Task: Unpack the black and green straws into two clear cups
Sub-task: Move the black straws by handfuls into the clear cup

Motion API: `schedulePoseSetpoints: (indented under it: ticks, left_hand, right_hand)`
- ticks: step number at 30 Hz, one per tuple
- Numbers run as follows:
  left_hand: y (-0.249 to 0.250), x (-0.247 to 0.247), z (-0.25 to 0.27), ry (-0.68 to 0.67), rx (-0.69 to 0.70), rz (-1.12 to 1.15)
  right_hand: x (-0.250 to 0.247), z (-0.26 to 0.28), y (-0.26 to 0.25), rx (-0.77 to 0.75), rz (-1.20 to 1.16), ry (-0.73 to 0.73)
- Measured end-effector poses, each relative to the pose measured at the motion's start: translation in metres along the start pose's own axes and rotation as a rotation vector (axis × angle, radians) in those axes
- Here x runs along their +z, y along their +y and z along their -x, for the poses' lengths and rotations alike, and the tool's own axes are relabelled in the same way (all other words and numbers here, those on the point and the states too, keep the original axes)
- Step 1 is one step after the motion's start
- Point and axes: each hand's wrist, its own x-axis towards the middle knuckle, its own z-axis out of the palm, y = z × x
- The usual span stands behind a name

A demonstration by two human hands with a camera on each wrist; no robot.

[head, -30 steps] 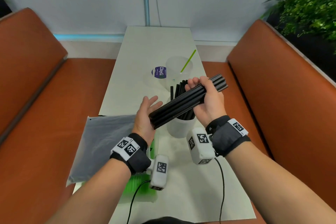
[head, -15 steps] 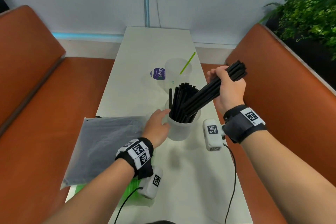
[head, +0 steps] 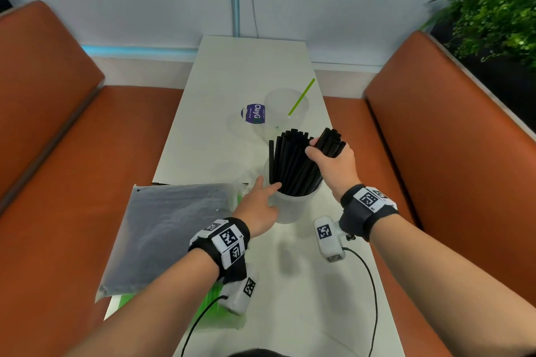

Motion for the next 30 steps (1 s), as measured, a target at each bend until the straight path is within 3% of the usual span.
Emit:
schedulePoseSetpoints:
  ticks: [4,10,15,18,23,30]
  left_hand:
    - [0.001,0.001,0.000,0.009,0.008,0.010]
    - [0.000,0.001,-0.003,0.014,-0.007,0.030]
    - [0.000,0.001,-0.003,0.032,0.006,0.025]
    - [0.000,0.002,-0.004,0.034,0.009,0.008]
    - [0.002,0.001,-0.004,0.015,-0.026,0.010]
    - [0.004,0.001,-0.003,0.016,-0.022,-0.012]
  right_hand:
    - [0.001,0.004,0.010,0.041,0.072,-0.079]
    - [-0.001,-0.021,-0.007,-0.082,0.193,-0.089]
    - [0.018,-0.035,-0.015,-0.274,0.714,-0.381]
    - [0.036,-0.034,-0.013,-0.363,0.999,-0.475]
    - [0.053,-0.031,-0.010,-0.527,1.170,-0.440]
    - [0.041,-0.040,-0.013,-0.598,1.085,-0.313]
